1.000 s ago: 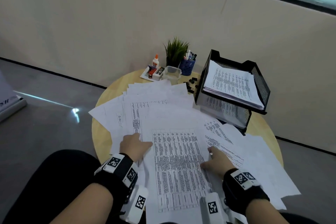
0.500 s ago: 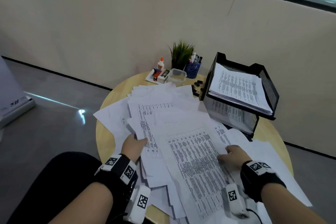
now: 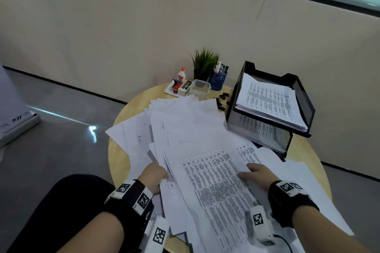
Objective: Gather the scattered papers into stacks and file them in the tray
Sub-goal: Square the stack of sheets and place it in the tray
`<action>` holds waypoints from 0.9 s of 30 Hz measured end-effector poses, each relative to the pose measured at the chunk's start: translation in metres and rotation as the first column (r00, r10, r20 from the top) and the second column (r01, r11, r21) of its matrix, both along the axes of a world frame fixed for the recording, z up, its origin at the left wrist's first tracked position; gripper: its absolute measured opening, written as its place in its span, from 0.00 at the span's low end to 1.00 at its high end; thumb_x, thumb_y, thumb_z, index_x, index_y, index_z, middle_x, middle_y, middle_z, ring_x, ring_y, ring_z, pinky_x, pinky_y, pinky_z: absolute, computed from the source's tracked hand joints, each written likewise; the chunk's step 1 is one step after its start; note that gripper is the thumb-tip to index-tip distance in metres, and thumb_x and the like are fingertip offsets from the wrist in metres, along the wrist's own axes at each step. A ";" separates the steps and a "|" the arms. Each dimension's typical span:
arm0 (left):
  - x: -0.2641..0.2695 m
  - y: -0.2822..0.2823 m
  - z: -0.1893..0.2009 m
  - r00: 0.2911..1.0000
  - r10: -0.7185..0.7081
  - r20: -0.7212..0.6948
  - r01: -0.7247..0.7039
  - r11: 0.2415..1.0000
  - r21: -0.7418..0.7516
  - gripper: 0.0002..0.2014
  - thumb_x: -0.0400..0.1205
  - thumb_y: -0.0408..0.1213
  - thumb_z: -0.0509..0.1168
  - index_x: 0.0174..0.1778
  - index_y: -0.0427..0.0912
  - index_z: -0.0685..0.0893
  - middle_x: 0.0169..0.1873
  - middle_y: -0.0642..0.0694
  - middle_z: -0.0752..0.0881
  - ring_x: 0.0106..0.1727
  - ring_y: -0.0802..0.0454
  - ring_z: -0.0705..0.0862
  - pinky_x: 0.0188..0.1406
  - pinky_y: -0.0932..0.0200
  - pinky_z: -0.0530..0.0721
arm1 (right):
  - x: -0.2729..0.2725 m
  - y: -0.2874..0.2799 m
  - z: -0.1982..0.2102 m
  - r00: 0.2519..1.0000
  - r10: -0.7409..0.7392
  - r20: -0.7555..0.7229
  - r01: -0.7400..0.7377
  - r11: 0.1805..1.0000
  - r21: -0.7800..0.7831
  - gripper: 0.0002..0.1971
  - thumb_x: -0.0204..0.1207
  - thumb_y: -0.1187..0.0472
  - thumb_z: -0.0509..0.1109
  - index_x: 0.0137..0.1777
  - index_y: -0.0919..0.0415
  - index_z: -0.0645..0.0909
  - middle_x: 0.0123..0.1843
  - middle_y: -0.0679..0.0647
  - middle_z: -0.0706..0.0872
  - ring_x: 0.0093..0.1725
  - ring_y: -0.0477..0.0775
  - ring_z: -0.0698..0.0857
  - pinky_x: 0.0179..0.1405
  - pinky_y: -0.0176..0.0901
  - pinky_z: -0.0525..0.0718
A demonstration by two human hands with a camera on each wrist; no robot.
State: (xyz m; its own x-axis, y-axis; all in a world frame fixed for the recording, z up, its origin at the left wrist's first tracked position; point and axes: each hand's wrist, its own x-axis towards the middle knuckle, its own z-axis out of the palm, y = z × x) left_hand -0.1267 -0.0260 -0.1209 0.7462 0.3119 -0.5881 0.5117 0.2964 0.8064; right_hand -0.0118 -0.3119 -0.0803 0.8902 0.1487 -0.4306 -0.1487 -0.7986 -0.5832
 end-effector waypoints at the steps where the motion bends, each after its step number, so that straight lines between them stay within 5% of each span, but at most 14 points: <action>1: 0.000 -0.001 0.001 0.999 0.037 0.025 -0.035 0.997 -0.063 0.21 0.78 0.18 0.60 0.69 0.27 0.73 0.46 0.35 0.82 0.49 0.39 0.82 0.56 0.39 0.83 | -0.005 0.005 -0.001 1.000 0.005 0.015 -0.005 1.000 0.014 0.34 0.75 0.54 0.75 0.78 0.67 0.68 0.78 0.59 0.72 0.76 0.57 0.72 0.76 0.46 0.66; 3: -0.004 -0.005 0.003 0.992 0.096 0.081 -0.077 0.974 -0.215 0.18 0.79 0.24 0.65 0.65 0.25 0.78 0.52 0.29 0.85 0.52 0.37 0.84 0.60 0.38 0.81 | -0.012 0.014 -0.006 1.000 0.001 0.025 -0.002 0.999 0.035 0.33 0.72 0.49 0.76 0.74 0.64 0.73 0.76 0.58 0.75 0.74 0.57 0.75 0.77 0.49 0.68; 5: -0.008 -0.007 0.004 0.989 0.072 0.126 -0.029 0.948 -0.318 0.21 0.74 0.28 0.73 0.63 0.27 0.82 0.56 0.29 0.86 0.57 0.34 0.86 0.62 0.34 0.80 | -0.017 0.021 -0.011 1.000 0.024 0.001 -0.024 0.995 0.098 0.25 0.69 0.44 0.77 0.60 0.58 0.81 0.67 0.58 0.84 0.64 0.56 0.83 0.71 0.55 0.76; 7: -0.013 -0.009 0.004 0.991 -0.045 0.123 0.080 0.950 -0.302 0.20 0.71 0.27 0.75 0.58 0.25 0.83 0.49 0.29 0.88 0.47 0.38 0.90 0.49 0.43 0.88 | -0.024 0.029 -0.007 0.996 0.091 0.022 -0.092 0.992 0.081 0.10 0.79 0.52 0.69 0.52 0.58 0.81 0.54 0.52 0.87 0.59 0.55 0.84 0.65 0.49 0.78; 9: -0.013 -0.011 0.001 0.989 -0.133 0.057 0.139 0.982 -0.126 0.11 0.75 0.29 0.73 0.48 0.24 0.83 0.36 0.32 0.88 0.28 0.47 0.88 0.28 0.60 0.86 | -0.021 0.028 -0.005 0.991 0.106 0.082 -0.105 0.994 -0.011 0.10 0.85 0.57 0.60 0.54 0.63 0.80 0.51 0.51 0.81 0.59 0.52 0.81 0.66 0.48 0.75; 10: -0.012 -0.010 -0.003 0.986 -0.162 0.032 0.163 0.986 -0.022 0.10 0.76 0.30 0.72 0.46 0.26 0.83 0.37 0.33 0.88 0.29 0.47 0.88 0.31 0.59 0.87 | -0.016 0.025 -0.004 0.989 0.095 0.115 -0.091 0.995 -0.046 0.10 0.85 0.59 0.59 0.56 0.63 0.80 0.52 0.52 0.81 0.57 0.53 0.80 0.67 0.50 0.76; 12: -0.009 -0.007 -0.007 0.986 -0.162 0.038 0.158 0.984 0.085 0.07 0.76 0.28 0.72 0.46 0.29 0.85 0.50 0.29 0.87 0.49 0.38 0.88 0.56 0.42 0.85 | -0.009 0.016 -0.003 0.981 0.098 0.168 -0.068 0.982 -0.177 0.14 0.81 0.60 0.65 0.65 0.62 0.78 0.61 0.57 0.82 0.60 0.57 0.80 0.66 0.51 0.78; 14: -0.007 -0.002 -0.007 0.990 -0.135 0.032 0.127 0.975 0.181 0.02 0.76 0.26 0.70 0.40 0.34 0.84 0.55 0.28 0.86 0.58 0.34 0.84 0.65 0.38 0.79 | -0.006 0.005 0.001 0.975 0.176 0.138 -0.112 0.918 -0.380 0.26 0.74 0.57 0.72 0.71 0.58 0.72 0.69 0.59 0.77 0.67 0.59 0.77 0.67 0.47 0.76; 16: -0.005 0.005 -0.005 0.996 -0.087 0.030 0.078 0.972 0.221 0.04 0.77 0.26 0.70 0.39 0.36 0.81 0.54 0.29 0.85 0.59 0.33 0.84 0.64 0.39 0.80 | -0.006 -0.002 0.008 0.966 0.239 0.100 -0.166 0.866 -0.471 0.36 0.69 0.51 0.76 0.75 0.58 0.67 0.74 0.58 0.72 0.71 0.59 0.73 0.70 0.46 0.73; 21: -0.002 0.015 -0.005 0.999 0.023 -0.040 -0.011 0.961 0.275 0.17 0.74 0.26 0.72 0.58 0.29 0.81 0.57 0.28 0.84 0.60 0.32 0.83 0.61 0.43 0.82 | -0.005 -0.015 0.008 0.944 0.329 0.009 -0.278 0.812 -0.513 0.50 0.62 0.39 0.79 0.80 0.56 0.61 0.78 0.55 0.68 0.75 0.59 0.71 0.74 0.50 0.71; 24: -0.003 0.016 -0.003 0.999 0.010 -0.034 -0.002 0.971 0.240 0.18 0.75 0.27 0.72 0.61 0.27 0.80 0.60 0.28 0.83 0.62 0.32 0.82 0.64 0.43 0.80 | -0.004 -0.018 0.008 0.969 0.243 -0.032 -0.235 0.886 -0.401 0.46 0.64 0.47 0.82 0.78 0.56 0.63 0.75 0.58 0.73 0.70 0.59 0.76 0.69 0.49 0.75; 27: -0.007 0.016 0.005 0.996 -0.088 -0.026 0.091 0.973 0.213 0.17 0.80 0.32 0.68 0.62 0.26 0.81 0.62 0.33 0.82 0.65 0.37 0.80 0.64 0.54 0.75 | -0.008 -0.019 0.007 0.983 0.179 -0.051 -0.185 0.908 -0.377 0.32 0.68 0.54 0.80 0.68 0.58 0.71 0.63 0.56 0.80 0.59 0.55 0.80 0.58 0.43 0.77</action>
State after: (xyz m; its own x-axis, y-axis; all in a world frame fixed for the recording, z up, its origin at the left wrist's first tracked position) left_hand -0.1332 -0.0100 -0.1161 0.7676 0.3642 -0.5274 0.5421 0.0700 0.8374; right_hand -0.0194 -0.3308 -0.0730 0.8562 0.1309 -0.4998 0.0138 -0.9728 -0.2311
